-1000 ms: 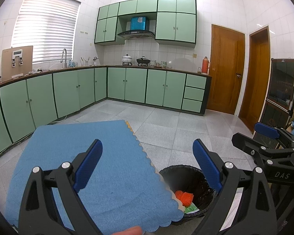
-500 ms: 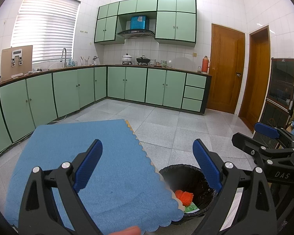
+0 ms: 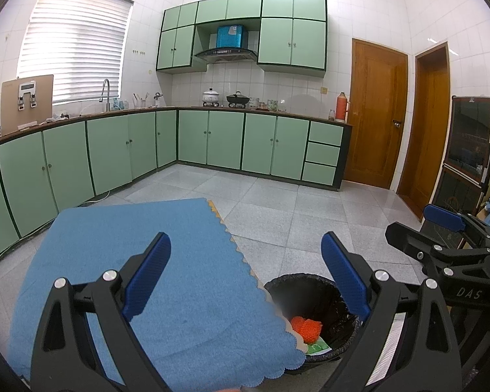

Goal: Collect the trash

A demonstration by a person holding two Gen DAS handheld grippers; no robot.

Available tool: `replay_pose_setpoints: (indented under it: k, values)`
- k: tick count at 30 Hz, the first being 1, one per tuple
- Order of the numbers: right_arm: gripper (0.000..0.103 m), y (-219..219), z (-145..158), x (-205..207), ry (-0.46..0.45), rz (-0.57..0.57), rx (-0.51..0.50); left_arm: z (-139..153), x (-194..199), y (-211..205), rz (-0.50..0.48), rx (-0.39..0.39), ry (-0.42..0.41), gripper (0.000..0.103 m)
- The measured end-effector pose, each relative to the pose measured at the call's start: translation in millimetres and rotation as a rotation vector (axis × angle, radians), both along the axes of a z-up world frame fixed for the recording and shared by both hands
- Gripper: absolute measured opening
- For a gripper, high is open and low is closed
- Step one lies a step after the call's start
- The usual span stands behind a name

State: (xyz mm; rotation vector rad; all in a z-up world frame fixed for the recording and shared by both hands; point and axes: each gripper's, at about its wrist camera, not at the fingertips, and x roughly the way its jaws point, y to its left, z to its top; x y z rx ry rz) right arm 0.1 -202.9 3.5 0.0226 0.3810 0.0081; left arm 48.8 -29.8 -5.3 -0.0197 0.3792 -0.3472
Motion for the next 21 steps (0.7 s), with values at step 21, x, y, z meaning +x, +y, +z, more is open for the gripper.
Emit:
replay_pose_setpoints:
  k: [21]
  values:
    - [0.097,2.7,-7.7,4.9,0.018,-0.005,0.010,-5.2,6.5,1.3,-0.001,0.001,0.020,0.090]
